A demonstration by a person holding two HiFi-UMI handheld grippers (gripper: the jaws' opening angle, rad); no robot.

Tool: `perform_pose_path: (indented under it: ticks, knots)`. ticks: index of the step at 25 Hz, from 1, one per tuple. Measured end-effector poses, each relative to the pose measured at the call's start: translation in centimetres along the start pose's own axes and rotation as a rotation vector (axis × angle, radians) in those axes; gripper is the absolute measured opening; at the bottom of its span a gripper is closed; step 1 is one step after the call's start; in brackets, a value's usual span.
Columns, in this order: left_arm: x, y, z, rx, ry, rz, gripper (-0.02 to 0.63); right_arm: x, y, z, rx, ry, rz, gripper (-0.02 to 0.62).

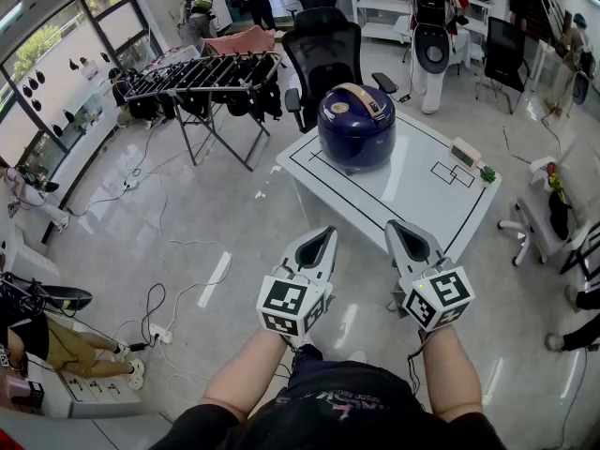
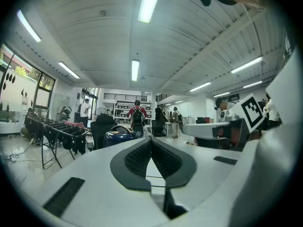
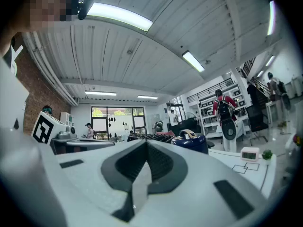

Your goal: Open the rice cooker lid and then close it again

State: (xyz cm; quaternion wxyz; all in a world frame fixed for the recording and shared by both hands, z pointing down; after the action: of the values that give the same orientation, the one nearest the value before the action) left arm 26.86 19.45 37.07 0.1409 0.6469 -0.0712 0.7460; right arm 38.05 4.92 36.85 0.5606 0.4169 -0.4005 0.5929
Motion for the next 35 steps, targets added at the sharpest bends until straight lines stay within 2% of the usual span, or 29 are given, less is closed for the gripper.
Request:
perform_pose_path:
  ticks: [13,21,26,30,32,34,35]
  knots:
    - [0.9,0.6,-2.6,0.006,-0.015,0.001,0.002,0.5,2.5,-0.4,0.0,0.015,0.0,0.002]
    - [1.9,1.7,-7.7,0.01,-0.053,0.007,0.003,0.8,7.1,-1.3,0.009,0.003,-0.015,0.002]
    - [2.8,3.0,-11.8,0.038,-0.065,0.008,0.009,1.1,11.0,-1.6,0.05,0.007,-0.017,0.003]
    - [3.5,4.1,-15.0,0.08,-0.073,0.011,0.087,1.4,14.2,-2.3,0.077,0.0,-0.018,0.021]
    - [3.9,4.6,-16.6,0.098,-0.063,0.014,0.177,1.5,16.0,-2.5,0.086,-0.005,-0.006,0.083]
    - [4.3,5.2,-18.4,0.104,-0.038,0.011,0.306,1.6,17.7,-2.6,0.112,-0.014,0.012,0.145]
    - [4.4,5.4,-19.3,0.106,-0.022,0.008,0.328,1.6,18.6,-2.7,0.127,-0.019,0.021,0.162]
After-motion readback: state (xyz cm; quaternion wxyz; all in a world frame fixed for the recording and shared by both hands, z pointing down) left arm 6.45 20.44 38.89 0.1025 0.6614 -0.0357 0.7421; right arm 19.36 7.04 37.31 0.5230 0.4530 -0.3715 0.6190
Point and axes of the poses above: the fingertips, and each gripper's own axes: y forward along the fingers, z to its right, x out of its underside, the point moved 7 cm from there along -y, backward along the fingers, and after that the axes turned 11 degrees about y, right-handed, at the moved point
